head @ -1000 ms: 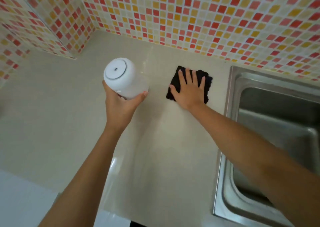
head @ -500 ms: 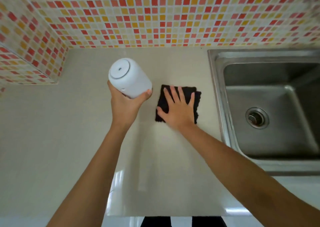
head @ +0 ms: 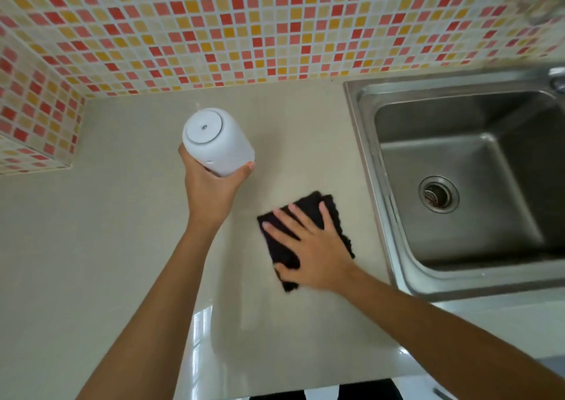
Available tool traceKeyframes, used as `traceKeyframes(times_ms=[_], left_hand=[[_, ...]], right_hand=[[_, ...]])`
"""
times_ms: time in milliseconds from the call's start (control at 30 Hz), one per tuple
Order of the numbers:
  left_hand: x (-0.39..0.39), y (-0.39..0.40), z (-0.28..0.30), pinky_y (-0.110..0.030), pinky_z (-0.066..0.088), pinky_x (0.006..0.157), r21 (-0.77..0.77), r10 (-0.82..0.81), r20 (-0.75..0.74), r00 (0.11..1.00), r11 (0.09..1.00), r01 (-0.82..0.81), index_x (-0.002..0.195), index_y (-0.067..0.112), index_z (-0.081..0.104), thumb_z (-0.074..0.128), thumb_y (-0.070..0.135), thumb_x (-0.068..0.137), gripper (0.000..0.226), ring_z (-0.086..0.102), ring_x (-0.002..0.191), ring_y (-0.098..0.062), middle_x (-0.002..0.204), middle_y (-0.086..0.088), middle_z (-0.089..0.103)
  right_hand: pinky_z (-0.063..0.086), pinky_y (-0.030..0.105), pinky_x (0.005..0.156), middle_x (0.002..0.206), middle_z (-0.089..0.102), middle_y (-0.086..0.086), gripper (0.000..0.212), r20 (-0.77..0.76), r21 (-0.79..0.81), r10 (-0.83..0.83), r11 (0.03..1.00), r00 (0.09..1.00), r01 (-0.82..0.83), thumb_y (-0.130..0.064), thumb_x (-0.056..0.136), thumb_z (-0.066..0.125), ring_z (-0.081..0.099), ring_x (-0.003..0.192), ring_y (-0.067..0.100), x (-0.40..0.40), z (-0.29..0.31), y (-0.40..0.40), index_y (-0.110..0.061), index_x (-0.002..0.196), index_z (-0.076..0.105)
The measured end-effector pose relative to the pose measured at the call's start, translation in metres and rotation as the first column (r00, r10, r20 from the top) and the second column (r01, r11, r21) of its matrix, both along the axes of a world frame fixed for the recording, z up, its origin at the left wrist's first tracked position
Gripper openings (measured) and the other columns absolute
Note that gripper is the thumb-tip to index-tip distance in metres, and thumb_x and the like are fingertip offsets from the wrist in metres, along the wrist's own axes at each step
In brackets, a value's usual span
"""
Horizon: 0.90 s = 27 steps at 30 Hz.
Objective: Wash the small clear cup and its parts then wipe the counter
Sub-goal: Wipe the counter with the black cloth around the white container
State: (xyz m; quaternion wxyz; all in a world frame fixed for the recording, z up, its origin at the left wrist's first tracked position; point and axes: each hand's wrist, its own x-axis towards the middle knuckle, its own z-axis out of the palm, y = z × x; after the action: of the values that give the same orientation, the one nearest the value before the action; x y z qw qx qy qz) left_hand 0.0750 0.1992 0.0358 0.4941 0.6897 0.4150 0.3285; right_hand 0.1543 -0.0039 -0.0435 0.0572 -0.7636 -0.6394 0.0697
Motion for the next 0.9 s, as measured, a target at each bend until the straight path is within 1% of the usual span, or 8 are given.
traceKeyframes(times_ms=[100,167,233,400,533,633,800,900], left_hand=[[0.001,0.003,-0.002,-0.013,0.044,0.093,0.008,0.037,0.000,0.999,0.999,-0.037,0.135,0.030,0.026,0.088,0.027,0.065,0.093,0.051,0.115,0.006,0.128,0.018,0.048],[0.000,0.004,-0.002,-0.019,0.046,0.095,0.004,0.071,0.026,0.997,0.997,-0.071,0.133,0.031,0.027,0.088,0.026,0.065,0.091,0.052,0.115,0.002,0.130,0.013,0.049],[-0.003,0.003,-0.003,-0.016,0.046,0.093,0.012,0.076,0.024,0.997,0.997,-0.076,0.133,0.030,0.027,0.088,0.026,0.065,0.091,0.052,0.116,0.002,0.132,0.011,0.048],[-0.003,-0.008,-0.004,-0.010,0.043,0.092,0.003,0.021,-0.009,1.000,1.000,-0.021,0.140,0.020,0.026,0.088,0.026,0.065,0.097,0.051,0.117,0.001,0.134,0.008,0.048],[0.003,-0.009,-0.006,-0.016,0.045,0.096,-0.017,0.057,0.025,0.998,0.998,-0.057,0.140,0.019,0.026,0.088,0.025,0.065,0.097,0.051,0.117,0.000,0.135,0.007,0.048],[0.005,-0.005,-0.004,-0.023,0.046,0.099,-0.038,0.084,0.039,0.996,0.996,-0.082,0.140,0.021,0.026,0.089,0.026,0.064,0.098,0.051,0.118,-0.001,0.135,0.008,0.048],[0.008,0.004,-0.006,-0.025,0.046,0.101,-0.023,0.086,0.027,0.996,0.996,-0.086,0.139,0.023,0.027,0.089,0.028,0.064,0.098,0.051,0.120,-0.003,0.135,0.009,0.048],[0.008,0.005,-0.013,-0.021,0.045,0.100,-0.008,0.083,0.015,0.996,0.997,-0.082,0.137,0.027,0.026,0.088,0.027,0.065,0.094,0.051,0.119,-0.001,0.135,0.010,0.048]], right_hand=[[0.006,0.068,0.112,0.161,0.021,-0.003,0.074,0.031,-0.094,-0.331,0.938,0.943,0.333,-0.066,0.085,0.034,0.016,0.149,0.021,0.101,0.003,0.059,-0.037,0.152,0.024],[-0.005,0.063,0.115,0.164,0.005,-0.004,0.072,0.066,-0.196,-0.432,0.878,0.900,0.436,-0.068,0.091,0.022,0.003,0.150,0.021,0.156,0.009,0.089,-0.037,0.155,0.008],[-0.008,0.061,0.115,0.164,-0.001,-0.003,0.072,0.091,-0.229,-0.469,0.849,0.879,0.476,-0.066,0.093,0.017,-0.001,0.150,0.022,0.179,0.010,0.107,-0.034,0.155,0.001],[0.003,0.050,0.121,0.164,0.009,0.006,0.074,0.061,-0.108,-0.433,0.893,0.899,0.437,-0.061,0.095,0.022,0.004,0.150,0.026,0.119,0.005,0.049,-0.023,0.156,0.008],[0.010,0.053,0.119,0.163,0.013,0.007,0.075,-0.012,-0.110,-0.314,0.944,0.949,0.311,-0.059,0.092,0.034,0.009,0.150,0.029,0.027,0.011,-0.057,-0.022,0.156,0.016],[0.008,0.058,0.118,0.163,0.011,0.003,0.078,-0.010,-0.170,-0.233,0.959,0.972,0.228,-0.063,0.090,0.037,0.010,0.150,0.028,-0.007,0.011,-0.090,-0.028,0.155,0.015],[0.007,0.065,0.114,0.161,0.021,-0.003,0.075,0.020,-0.129,-0.253,0.959,0.967,0.253,-0.068,0.086,0.036,0.016,0.149,0.024,0.047,0.007,-0.007,-0.035,0.153,0.023],[-0.002,0.064,0.114,0.164,0.009,-0.004,0.075,0.014,-0.150,-0.375,0.916,0.927,0.373,-0.070,0.088,0.024,0.005,0.150,0.022,0.109,0.005,0.080,-0.037,0.154,0.013]])
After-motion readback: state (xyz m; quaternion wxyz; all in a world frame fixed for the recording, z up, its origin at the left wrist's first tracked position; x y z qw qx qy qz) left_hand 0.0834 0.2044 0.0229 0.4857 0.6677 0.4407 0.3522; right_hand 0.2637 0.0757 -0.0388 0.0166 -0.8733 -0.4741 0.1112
